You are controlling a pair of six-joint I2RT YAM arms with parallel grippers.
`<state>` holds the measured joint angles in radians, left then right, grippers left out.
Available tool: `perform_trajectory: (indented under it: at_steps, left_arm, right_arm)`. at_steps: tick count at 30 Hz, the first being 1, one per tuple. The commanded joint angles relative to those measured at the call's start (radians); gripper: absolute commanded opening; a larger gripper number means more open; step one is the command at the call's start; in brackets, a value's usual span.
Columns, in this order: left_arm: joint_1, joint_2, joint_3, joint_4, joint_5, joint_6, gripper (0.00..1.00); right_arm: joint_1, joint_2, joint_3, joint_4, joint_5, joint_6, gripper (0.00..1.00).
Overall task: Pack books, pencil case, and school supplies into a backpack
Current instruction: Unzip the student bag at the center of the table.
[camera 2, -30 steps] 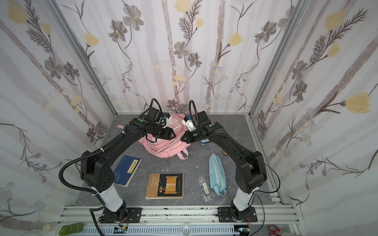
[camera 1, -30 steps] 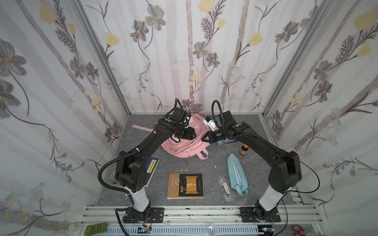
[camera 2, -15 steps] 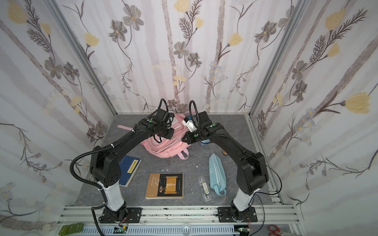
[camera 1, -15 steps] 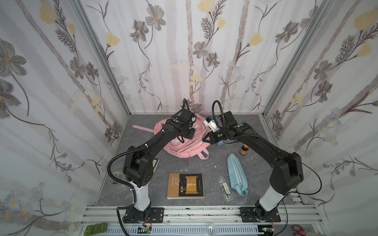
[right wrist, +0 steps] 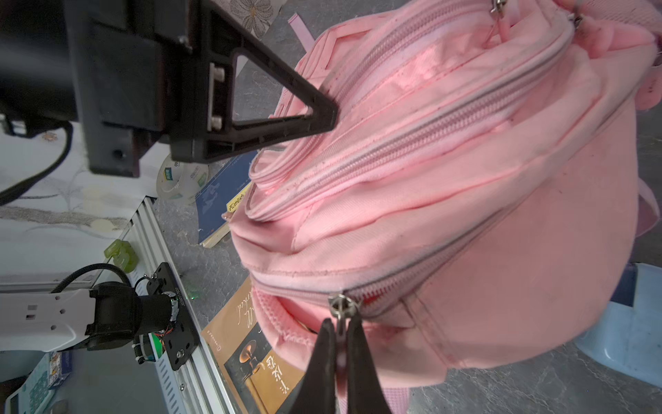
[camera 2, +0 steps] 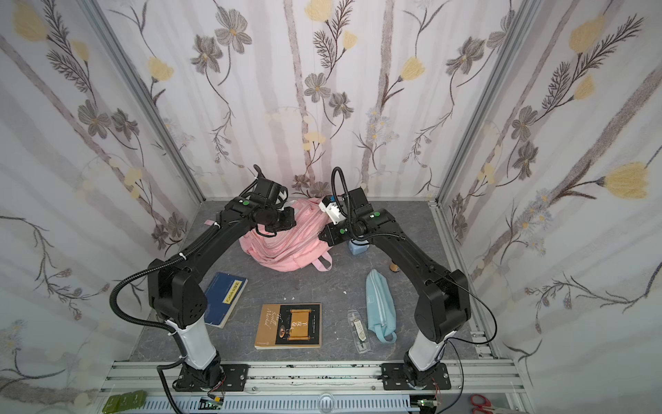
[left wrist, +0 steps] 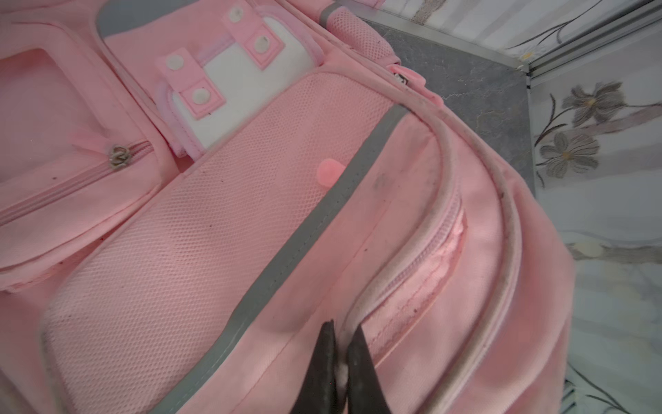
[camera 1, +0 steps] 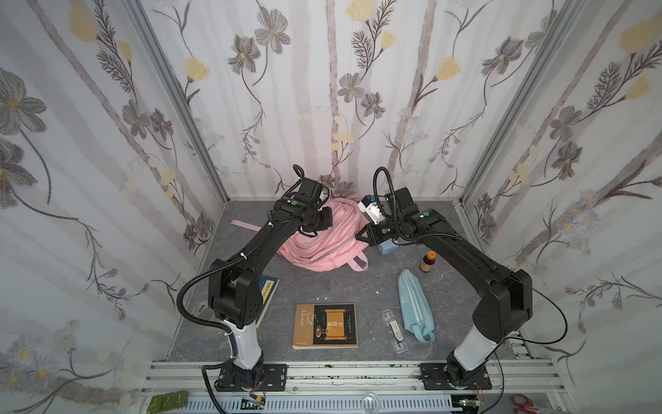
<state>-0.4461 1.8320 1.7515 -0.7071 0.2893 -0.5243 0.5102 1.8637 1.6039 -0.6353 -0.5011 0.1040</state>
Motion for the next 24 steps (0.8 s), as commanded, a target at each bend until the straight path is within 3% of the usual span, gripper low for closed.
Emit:
perform_trajectory:
  at_steps: [1,6,14,24]
  left_arm:
    - [-0.004,-0.013,0.003,0.131,0.136,-0.242,0.0]
    - [-0.007,-0.018,0.027,0.179,0.164,-0.333,0.0]
    - [0.033,0.018,0.071,0.165,0.084,-0.361,0.0]
    - [0.069,0.086,0.154,0.233,0.052,-0.508,0.0]
  right_arm:
    - [0.01,0.012,0.035,0.002,0.032,0.014,0.0]
    - [0.01,0.021,0.057,0.003,0.072,0.061,0.0]
    - [0.012,0.011,0.056,-0.002,0.07,0.08,0.0]
    - [0.024,-0.01,0.063,0.013,0.06,0.12,0.0]
